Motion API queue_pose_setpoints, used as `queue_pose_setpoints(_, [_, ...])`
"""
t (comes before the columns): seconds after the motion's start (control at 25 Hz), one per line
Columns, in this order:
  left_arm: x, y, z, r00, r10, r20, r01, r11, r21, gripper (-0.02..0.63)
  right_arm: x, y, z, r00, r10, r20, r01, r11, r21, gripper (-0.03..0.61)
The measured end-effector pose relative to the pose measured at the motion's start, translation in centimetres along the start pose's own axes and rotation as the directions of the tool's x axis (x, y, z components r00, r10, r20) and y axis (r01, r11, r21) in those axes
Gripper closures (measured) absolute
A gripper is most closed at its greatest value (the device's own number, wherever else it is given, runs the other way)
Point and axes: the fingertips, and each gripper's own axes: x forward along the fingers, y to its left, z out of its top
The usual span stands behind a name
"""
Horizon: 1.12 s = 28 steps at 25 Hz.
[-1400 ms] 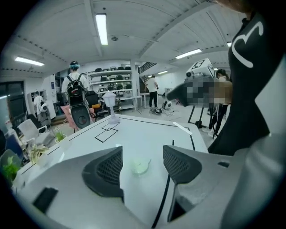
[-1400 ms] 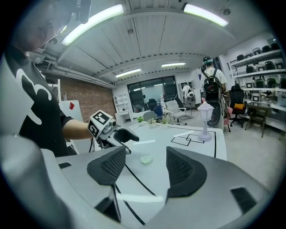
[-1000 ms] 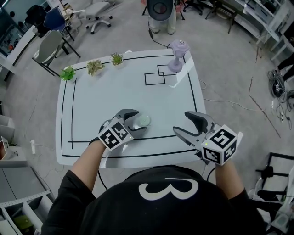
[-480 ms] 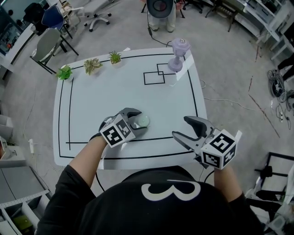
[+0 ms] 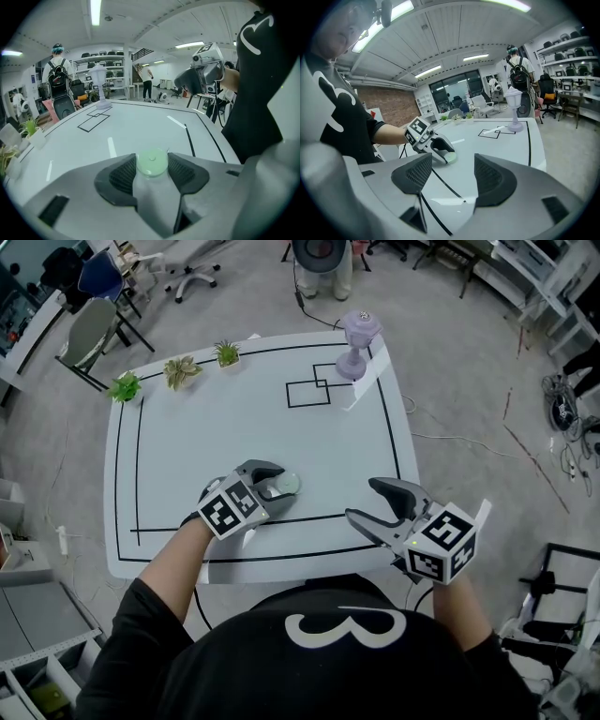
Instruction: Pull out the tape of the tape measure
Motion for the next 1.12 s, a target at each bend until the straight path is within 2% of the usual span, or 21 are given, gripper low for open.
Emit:
queue_pose_setpoints(0.28, [-0.1,0.1,0.0,1.0,0.027,0.003,-0.027,1.0,-0.013,0.39,0.0,0.3,-0.7,1.0,0.004,0.005,-0.004,1.0,0.013,0.316])
queue_pose_setpoints(0.4, [-0.3,0.1,0.0,0.999,0.04,0.016,-0.039,0.998,-0.059,0.39,-0.1,0.5,-0.8,1.0,0.003,0.01,-0.003,1.0,0.014,0.316])
queue_pose_setpoints(0.68, [-2.5,-1.3,1.5,0.994,0.055,0.096,-0.038,0.985,-0.169,0.391,-0.7,2.1,0.1,0.999,0.007,0.044,-0.007,1.0,-0.017,0.316])
queue_pose_setpoints(0.84, [-4.2,-2.9,2.8,0.99,0.065,0.122,-0.043,0.983,-0.178,0.391,-1.3,3.6,0.9,0.998,0.016,0.068,-0.013,0.999,-0.04,0.316])
queue_pose_setpoints(1.12, [-8.9,-6.3,6.5,0.971,0.097,0.22,-0.057,0.982,-0.183,0.391,-3.0,6.8,2.2,0.994,0.02,0.108,-0.008,0.994,-0.112,0.316])
